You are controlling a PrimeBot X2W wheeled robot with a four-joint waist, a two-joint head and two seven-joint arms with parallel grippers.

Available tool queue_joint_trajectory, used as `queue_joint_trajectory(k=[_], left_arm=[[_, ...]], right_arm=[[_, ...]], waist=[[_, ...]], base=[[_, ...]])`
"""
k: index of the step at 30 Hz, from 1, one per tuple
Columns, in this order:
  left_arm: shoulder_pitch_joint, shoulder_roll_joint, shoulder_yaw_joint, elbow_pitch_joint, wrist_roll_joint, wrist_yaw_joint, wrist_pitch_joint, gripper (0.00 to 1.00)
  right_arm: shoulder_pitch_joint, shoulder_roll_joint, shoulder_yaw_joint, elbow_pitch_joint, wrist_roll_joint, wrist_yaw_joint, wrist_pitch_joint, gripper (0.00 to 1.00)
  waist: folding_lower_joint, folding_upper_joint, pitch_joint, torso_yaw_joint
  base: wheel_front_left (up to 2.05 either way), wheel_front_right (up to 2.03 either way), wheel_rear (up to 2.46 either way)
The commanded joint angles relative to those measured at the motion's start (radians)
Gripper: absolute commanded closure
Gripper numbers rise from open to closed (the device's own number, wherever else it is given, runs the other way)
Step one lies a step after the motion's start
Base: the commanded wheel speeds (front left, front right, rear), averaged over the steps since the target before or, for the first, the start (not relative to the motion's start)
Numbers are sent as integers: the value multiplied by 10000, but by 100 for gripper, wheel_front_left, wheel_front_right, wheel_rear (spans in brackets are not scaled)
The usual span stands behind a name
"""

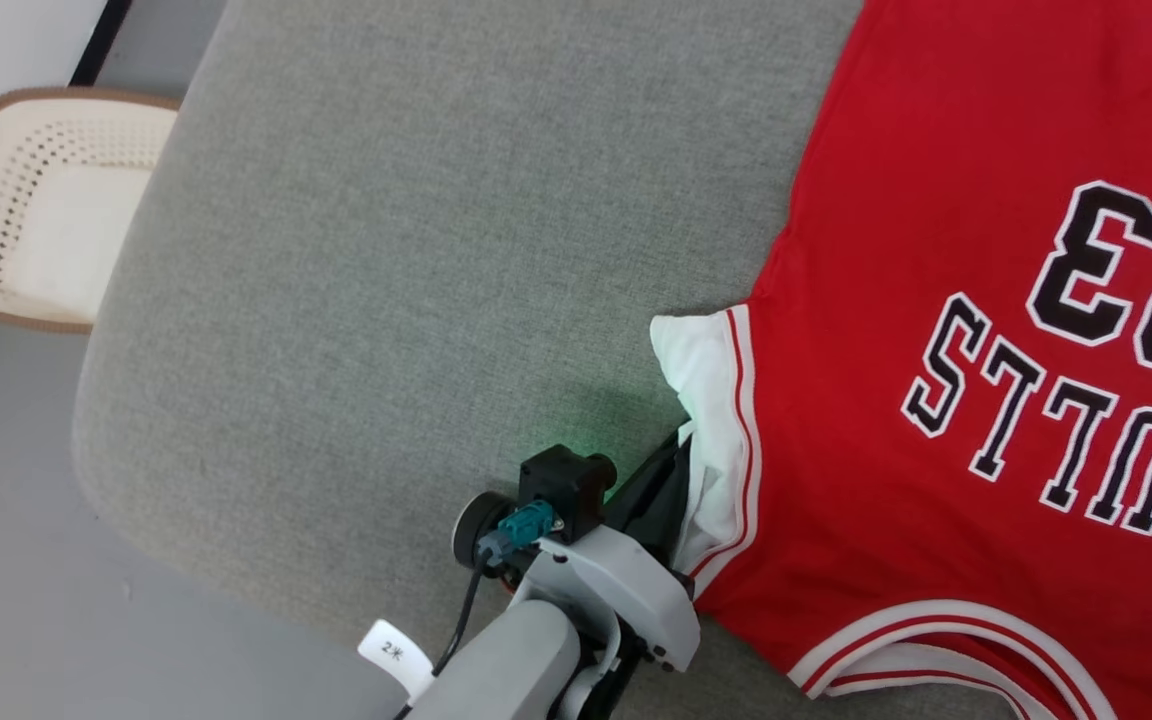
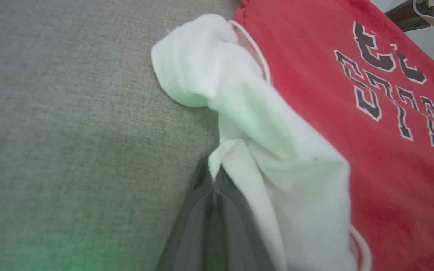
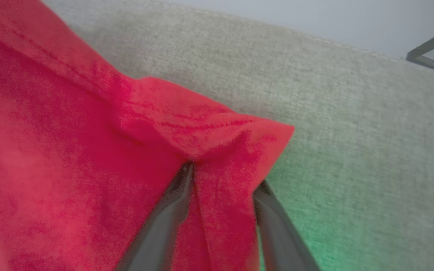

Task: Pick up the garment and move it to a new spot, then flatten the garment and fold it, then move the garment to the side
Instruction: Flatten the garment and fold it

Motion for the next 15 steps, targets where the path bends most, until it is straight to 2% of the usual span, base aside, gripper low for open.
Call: queue_joint_trajectory(k=[1,8,15], left_arm=[[262,473,199,988,-155,310,356,100],[245,537,459,1635,-330,296,264,100],[538,931,775,2072,-520,269,151,100]], right_arm=[[545,456,263,325,-53,67,108,100],[483,261,329,167,198,55,82,100],[1934,-437,1163,-1516,1055,33,483,100]], waist=[[0,-1,109,59],[0,-1,-210,-379],[0,-1,-984,-1242]], base=[[0,0,0],[0,0,0],[0,0,0]])
